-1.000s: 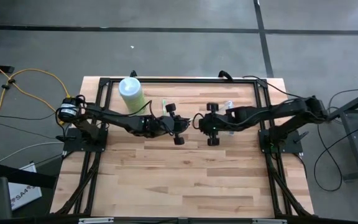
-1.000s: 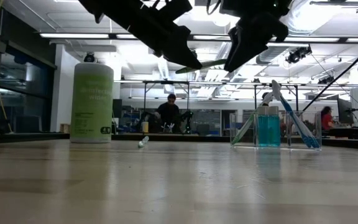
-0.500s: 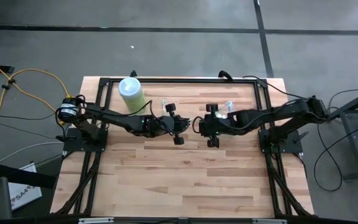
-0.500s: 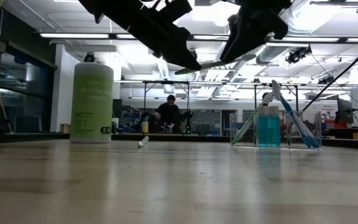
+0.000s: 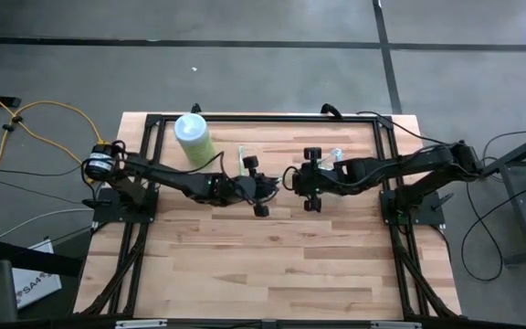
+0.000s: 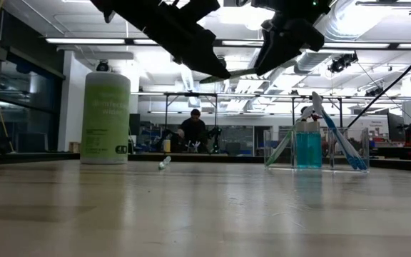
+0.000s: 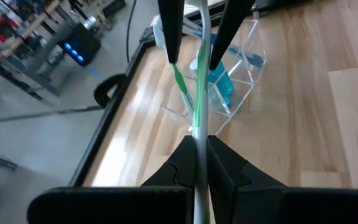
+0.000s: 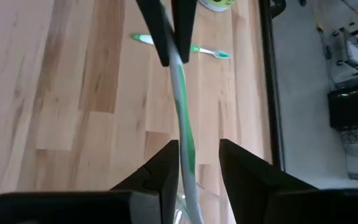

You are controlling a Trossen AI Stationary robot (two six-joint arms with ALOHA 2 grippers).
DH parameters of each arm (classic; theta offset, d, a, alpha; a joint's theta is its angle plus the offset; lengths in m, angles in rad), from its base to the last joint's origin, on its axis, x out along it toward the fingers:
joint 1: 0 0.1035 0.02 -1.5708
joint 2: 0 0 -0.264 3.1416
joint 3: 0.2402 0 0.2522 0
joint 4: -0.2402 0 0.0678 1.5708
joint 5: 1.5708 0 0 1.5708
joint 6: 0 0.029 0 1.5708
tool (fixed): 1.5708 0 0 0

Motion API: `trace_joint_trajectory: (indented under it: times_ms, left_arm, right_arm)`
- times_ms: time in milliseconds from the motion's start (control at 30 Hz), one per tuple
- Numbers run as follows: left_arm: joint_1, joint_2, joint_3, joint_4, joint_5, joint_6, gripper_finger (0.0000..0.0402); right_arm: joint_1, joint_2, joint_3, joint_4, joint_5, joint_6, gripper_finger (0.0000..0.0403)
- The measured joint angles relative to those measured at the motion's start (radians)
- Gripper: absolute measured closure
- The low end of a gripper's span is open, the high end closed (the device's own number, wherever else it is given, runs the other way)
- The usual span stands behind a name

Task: Pick & Place toothbrushing station
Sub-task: Put the right green toothbrush into the left of the transparent organizer

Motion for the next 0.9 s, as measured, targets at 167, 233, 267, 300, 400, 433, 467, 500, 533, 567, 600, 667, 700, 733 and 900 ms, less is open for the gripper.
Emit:
trace_joint_trajectory:
  times_ms: [167,233,267,300,400,433,467,500,533,567,600,667,700,733,900]
  left_arm:
    - [-0.032,0.000,0.000,0.021,-0.052,0.052,0.0393]
    - [-0.035,0.000,0.000,0.023,-0.055,0.054,0.0393]
    - [-0.034,0.000,0.000,0.023,-0.054,0.055,0.0393]
    - [-0.034,0.000,0.000,0.022,-0.054,0.055,0.0393]
    - [-0.034,0.000,0.000,0.023,-0.054,0.054,0.0393]
    - [-0.034,0.000,0.000,0.023,-0.054,0.053,0.0393]
    - [-0.034,0.000,0.000,0.023,-0.054,0.054,0.0393]
    - [-0.034,0.000,0.000,0.022,-0.054,0.054,0.0393]
    - [-0.034,0.000,0.000,0.022,-0.054,0.054,0.0393]
    - [-0.034,0.000,0.000,0.023,-0.054,0.054,0.0391]
    - [-0.034,-0.001,0.000,0.023,-0.052,0.054,0.0387]
    - [-0.033,-0.001,0.000,0.023,-0.050,0.053,0.0376]
    - [-0.033,-0.001,0.000,0.023,-0.050,0.053,0.0369]
    - [-0.033,-0.001,0.000,0.022,-0.050,0.051,0.0363]
    - [-0.033,-0.001,0.000,0.013,-0.044,0.052,0.0334]
  right_arm:
    - [-0.017,0.000,0.000,0.000,-0.051,0.016,0.0295]
    - [-0.018,0.000,0.000,0.001,-0.054,0.025,0.0295]
    - [-0.018,0.000,0.000,0.001,-0.053,0.027,0.0295]
    - [-0.018,0.000,0.000,0.000,-0.052,0.027,0.0295]
    - [-0.018,0.000,0.000,0.001,-0.052,0.029,0.0301]
    - [-0.018,0.000,0.000,0.001,-0.052,0.029,0.0306]
    - [-0.018,0.000,0.000,0.001,-0.053,0.029,0.0312]
    - [-0.018,0.000,0.000,0.000,-0.054,0.028,0.0319]
    - [-0.018,0.000,0.000,0.000,-0.055,0.028,0.0326]
    - [-0.018,0.000,0.000,0.000,-0.058,0.028,0.0335]
    - [-0.017,0.000,0.000,0.000,-0.059,0.026,0.0344]
    - [-0.017,0.000,0.000,0.000,-0.064,0.025,0.0363]
    - [-0.017,0.000,0.000,0.000,-0.070,0.024,0.0373]
    - [-0.017,0.000,0.000,-0.001,-0.070,0.023,0.0383]
    - [-0.017,0.000,0.000,0.000,-0.068,0.020,0.0387]
